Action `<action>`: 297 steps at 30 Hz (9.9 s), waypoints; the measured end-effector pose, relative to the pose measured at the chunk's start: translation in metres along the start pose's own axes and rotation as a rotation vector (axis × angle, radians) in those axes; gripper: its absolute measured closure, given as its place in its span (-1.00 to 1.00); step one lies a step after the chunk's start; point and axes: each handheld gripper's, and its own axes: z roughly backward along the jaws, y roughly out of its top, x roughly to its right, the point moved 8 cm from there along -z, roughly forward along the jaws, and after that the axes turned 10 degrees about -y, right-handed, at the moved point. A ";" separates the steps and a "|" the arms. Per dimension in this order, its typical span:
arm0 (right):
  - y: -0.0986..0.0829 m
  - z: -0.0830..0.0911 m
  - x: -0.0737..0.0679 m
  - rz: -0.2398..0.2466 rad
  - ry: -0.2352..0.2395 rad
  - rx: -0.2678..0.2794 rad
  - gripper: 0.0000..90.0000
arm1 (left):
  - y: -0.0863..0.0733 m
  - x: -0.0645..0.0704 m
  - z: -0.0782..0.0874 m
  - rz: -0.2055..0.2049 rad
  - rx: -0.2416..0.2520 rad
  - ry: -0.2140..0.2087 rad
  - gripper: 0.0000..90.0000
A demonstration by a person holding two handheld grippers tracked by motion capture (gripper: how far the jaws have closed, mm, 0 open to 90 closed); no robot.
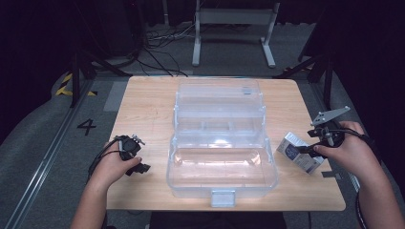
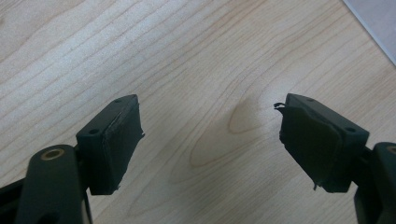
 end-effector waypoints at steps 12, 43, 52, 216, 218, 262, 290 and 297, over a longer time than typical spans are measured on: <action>-0.014 -0.030 0.014 0.016 -0.007 -0.157 -0.51 | 0.000 -0.001 0.001 0.003 0.002 -0.001 -0.52; -0.040 -0.095 0.005 0.004 0.060 -0.359 -0.32 | -0.002 -0.001 -0.002 0.005 -0.012 -0.011 -0.52; -0.044 -0.100 0.002 0.017 0.079 -0.407 0.08 | -0.003 -0.002 -0.001 0.007 -0.013 -0.008 -0.52; 0.088 -0.091 -0.257 0.810 0.348 -0.243 0.25 | 0.004 -0.005 -0.007 -0.052 0.037 -0.028 -0.58; 0.088 -0.091 -0.257 0.807 0.344 -0.249 0.24 | 0.004 -0.005 -0.007 -0.055 0.038 -0.028 -0.58; 0.083 0.003 -0.187 0.610 0.264 -0.167 0.04 | 0.015 -0.009 -0.001 0.033 0.041 -0.058 -0.56; 0.032 0.013 -0.179 0.523 0.291 -0.189 0.02 | 0.031 -0.011 -0.003 0.037 0.052 -0.049 -0.44; 0.018 -0.004 -0.188 0.546 0.297 -0.229 0.02 | 0.034 -0.009 -0.007 0.002 0.066 -0.045 -0.50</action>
